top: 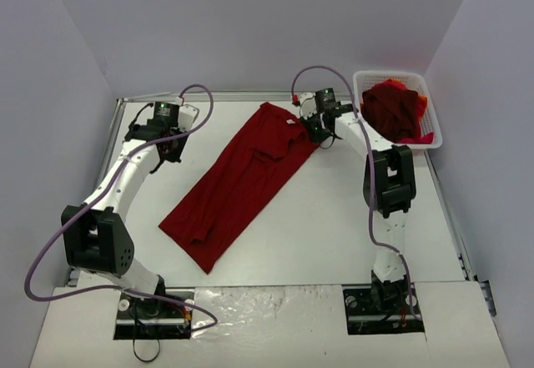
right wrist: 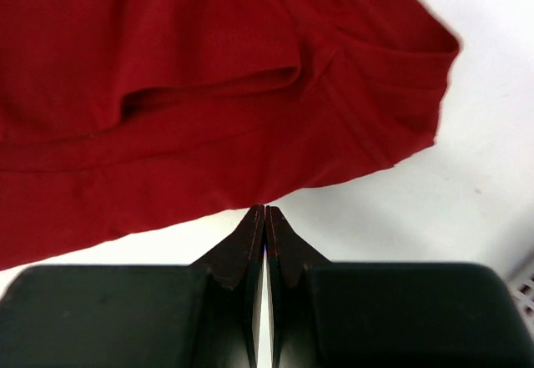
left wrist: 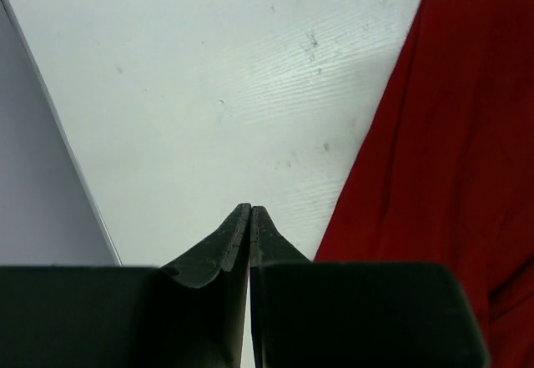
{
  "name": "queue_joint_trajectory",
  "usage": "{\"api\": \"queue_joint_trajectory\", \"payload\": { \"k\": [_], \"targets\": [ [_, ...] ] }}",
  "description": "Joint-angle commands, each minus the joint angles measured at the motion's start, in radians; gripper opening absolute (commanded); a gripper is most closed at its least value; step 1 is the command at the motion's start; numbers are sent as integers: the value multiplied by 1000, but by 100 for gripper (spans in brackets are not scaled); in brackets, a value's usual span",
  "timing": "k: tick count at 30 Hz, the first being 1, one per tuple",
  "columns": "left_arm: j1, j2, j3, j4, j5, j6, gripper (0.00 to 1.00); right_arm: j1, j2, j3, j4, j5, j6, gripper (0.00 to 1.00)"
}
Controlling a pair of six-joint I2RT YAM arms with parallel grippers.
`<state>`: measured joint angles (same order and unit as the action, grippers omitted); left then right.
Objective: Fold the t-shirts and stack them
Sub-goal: Rotate the tshirt 90 degrees
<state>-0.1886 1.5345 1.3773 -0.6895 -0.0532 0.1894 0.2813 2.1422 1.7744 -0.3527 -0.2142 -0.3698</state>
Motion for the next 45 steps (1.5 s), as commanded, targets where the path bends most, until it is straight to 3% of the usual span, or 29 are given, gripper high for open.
{"api": "queue_joint_trajectory", "payload": {
  "k": [1, 20, 36, 42, 45],
  "targets": [
    [23, 12, 48, 51, -37, -56, 2, -11, 31, 8, -11, -11, -6, 0],
    [95, 1, -18, 97, -76, -21, 2, -27, 266, 175, -69, -8, -20, 0],
    [184, -5, -30, 51, -71, -24, 2, -19, 608, 779, -117, -7, 34, 0],
    [184, 1, -21, 33, -66, -42, 2, 1, 567, 769, -25, 33, 12, 0],
    [184, -2, -17, 25, -59, -48, 2, 18, 449, 680, 12, 110, 20, 0]
  ]
}}
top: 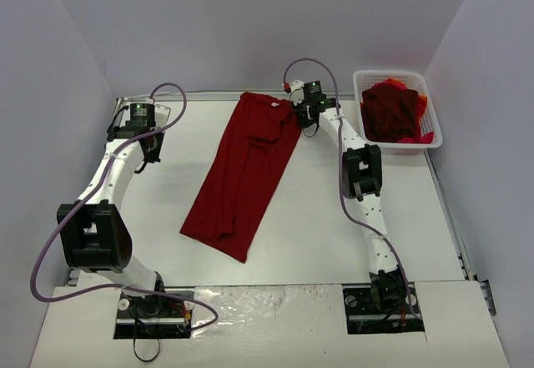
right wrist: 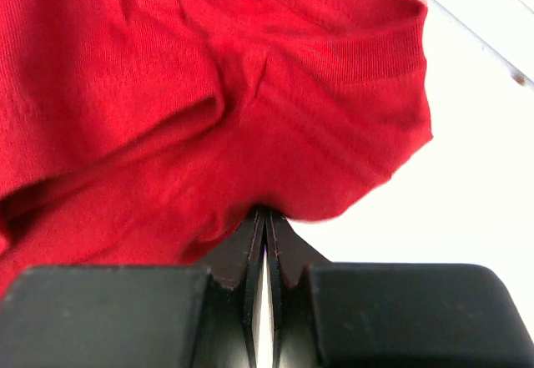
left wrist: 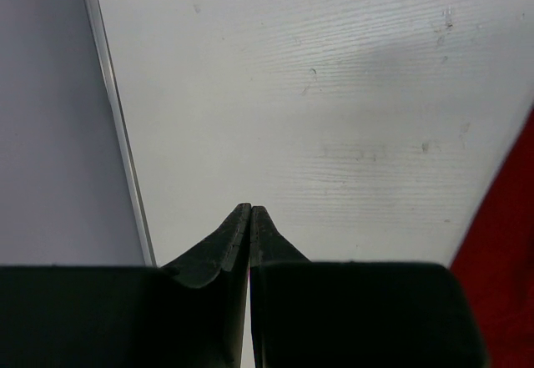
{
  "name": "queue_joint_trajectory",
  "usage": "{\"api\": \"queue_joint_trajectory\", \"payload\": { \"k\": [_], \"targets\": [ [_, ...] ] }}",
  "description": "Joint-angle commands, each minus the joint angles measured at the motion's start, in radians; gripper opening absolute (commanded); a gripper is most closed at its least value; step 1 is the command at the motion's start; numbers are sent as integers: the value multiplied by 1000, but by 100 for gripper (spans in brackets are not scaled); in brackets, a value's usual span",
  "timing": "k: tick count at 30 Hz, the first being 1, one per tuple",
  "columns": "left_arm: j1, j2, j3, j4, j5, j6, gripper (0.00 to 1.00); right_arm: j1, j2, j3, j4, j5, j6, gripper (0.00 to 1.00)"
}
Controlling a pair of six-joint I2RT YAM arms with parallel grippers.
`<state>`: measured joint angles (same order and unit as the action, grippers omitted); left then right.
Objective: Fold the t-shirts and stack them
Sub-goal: Rotate the tshirt 90 degrees
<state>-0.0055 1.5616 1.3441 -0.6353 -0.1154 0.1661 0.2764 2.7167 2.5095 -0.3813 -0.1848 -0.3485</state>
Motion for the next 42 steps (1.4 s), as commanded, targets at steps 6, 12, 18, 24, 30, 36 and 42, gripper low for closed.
{"api": "queue_joint_trajectory", "payload": {
  "k": [6, 12, 18, 24, 30, 36, 42],
  "targets": [
    [1, -64, 4, -35, 43, -20, 2, 56, -513, -435, 168, 131, -1, 0],
    [1, -78, -52, -17, 76, -10, 2, 107, -788, -674, 1, -68, -15, 0],
    [42, -97, -105, 31, 63, -40, 2, 196, -874, -778, -166, -163, -89, 0],
    [99, -120, -111, 26, 115, -82, 2, 296, -868, -847, -208, -186, -115, 0],
    [199, -147, -120, 37, 154, -111, 2, 349, -825, -897, -229, -229, -130, 0],
    [228, -147, -129, 37, 164, -109, 2, 412, -773, -929, -235, -254, -133, 0],
    [242, -149, -131, 46, 168, -117, 2, 464, -721, -946, -237, -263, -145, 0]
  ]
}}
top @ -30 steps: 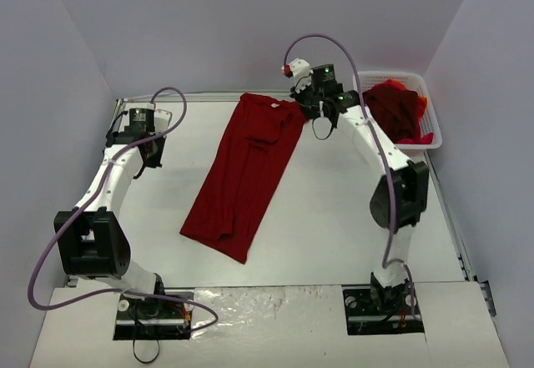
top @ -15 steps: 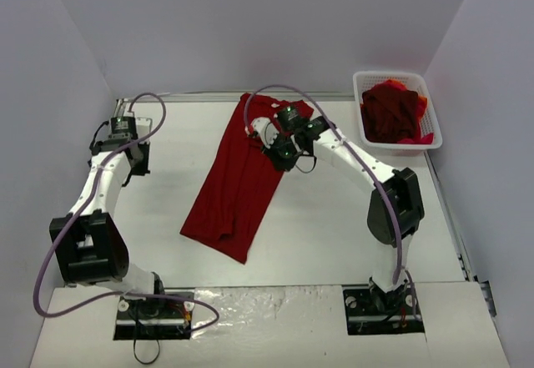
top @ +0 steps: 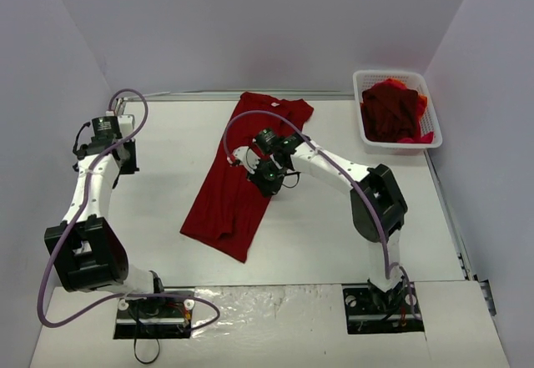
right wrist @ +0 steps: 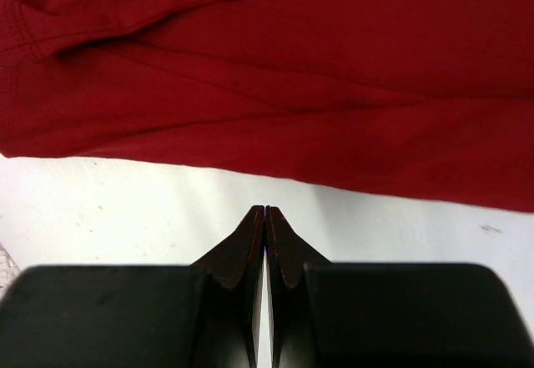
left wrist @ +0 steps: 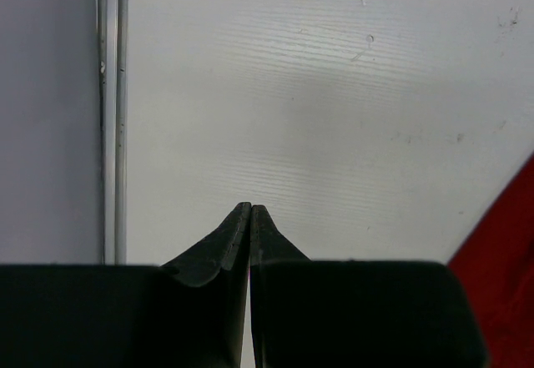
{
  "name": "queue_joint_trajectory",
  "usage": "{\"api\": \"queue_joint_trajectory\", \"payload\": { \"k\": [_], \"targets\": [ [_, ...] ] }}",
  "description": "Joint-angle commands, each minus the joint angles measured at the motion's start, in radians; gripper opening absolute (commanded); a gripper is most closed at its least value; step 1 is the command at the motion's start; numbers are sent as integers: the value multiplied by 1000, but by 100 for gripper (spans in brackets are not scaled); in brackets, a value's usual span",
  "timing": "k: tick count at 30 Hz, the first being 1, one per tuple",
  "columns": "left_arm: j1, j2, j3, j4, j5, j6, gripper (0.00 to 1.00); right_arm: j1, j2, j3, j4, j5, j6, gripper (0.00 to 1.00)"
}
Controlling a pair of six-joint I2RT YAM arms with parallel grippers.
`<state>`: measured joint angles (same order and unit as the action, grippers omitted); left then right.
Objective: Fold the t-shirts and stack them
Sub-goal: Rotate the tshirt 90 degrees
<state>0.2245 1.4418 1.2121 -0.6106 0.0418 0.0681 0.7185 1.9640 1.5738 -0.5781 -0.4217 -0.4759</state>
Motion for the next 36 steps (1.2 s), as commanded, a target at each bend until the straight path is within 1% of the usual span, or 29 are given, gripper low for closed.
{"api": "queue_joint_trajectory", "payload": {
  "k": [1, 11, 17, 21, 25, 30, 36],
  "targets": [
    [12, -29, -3, 23, 12, -21, 2, 25, 39, -11, -39, -28, -18, 0],
    [24, -38, -19, 26, 21, -11, 2, 99, 168, 54, -48, -38, -24, 0],
    [24, -37, -22, 35, 27, -8, 2, 116, 203, 28, -51, -37, -33, 0],
    [24, -38, -23, 34, 35, -7, 2, 113, 204, -24, -52, -8, -46, 0],
    [24, -47, -26, 34, 43, -1, 2, 81, 185, -93, -57, 9, -50, 0],
    [24, -46, -22, 26, 73, 2, 2, 58, 125, -175, -63, 29, -50, 0],
    [21, -44, -22, 23, 113, 9, 2, 9, 75, -231, -75, 44, -56, 0]
  ]
}}
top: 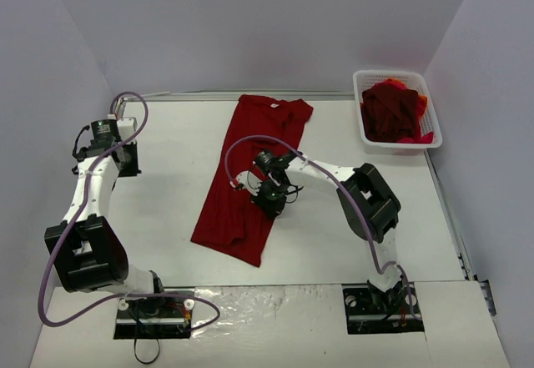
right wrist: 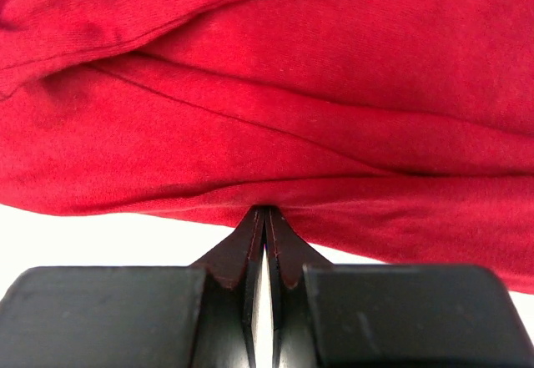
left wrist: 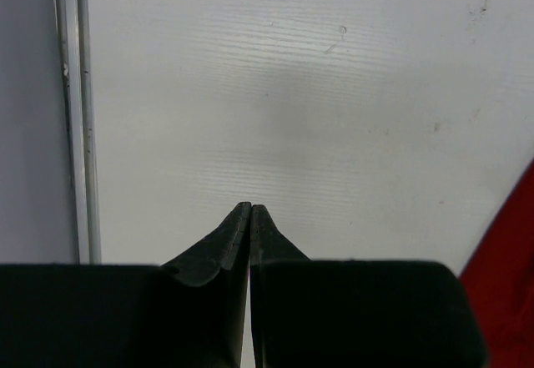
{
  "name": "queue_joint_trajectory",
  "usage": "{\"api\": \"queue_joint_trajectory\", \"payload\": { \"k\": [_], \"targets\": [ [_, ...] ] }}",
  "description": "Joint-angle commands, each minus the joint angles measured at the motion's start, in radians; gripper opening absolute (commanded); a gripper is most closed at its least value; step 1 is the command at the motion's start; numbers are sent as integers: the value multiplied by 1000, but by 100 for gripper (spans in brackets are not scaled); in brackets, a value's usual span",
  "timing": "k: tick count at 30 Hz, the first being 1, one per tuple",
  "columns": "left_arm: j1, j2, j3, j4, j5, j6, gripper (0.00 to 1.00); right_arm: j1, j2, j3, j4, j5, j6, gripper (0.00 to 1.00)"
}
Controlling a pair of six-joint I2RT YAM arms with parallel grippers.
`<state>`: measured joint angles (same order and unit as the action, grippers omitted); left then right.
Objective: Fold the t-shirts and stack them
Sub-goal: Rotate the tshirt 90 degrees
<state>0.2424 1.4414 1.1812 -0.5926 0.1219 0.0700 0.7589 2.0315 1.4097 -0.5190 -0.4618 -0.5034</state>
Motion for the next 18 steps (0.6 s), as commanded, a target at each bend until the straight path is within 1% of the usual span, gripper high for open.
{"api": "queue_joint_trajectory", "payload": {
  "k": [1, 5, 12, 18],
  "targets": [
    [1, -44, 9, 4, 36, 8, 2, -41, 3, -75, -131, 89, -30, 0],
    [-9, -42, 5, -3, 56, 17, 2, -79, -24, -129, -134, 110, -37, 0],
    [-49, -39, 3, -10, 68, 34, 2, -191, -50, -193, -131, 126, -58, 0],
    [-91, -32, 3, -12, 68, 50, 2, -247, -73, -233, -131, 152, -73, 0]
  ]
}}
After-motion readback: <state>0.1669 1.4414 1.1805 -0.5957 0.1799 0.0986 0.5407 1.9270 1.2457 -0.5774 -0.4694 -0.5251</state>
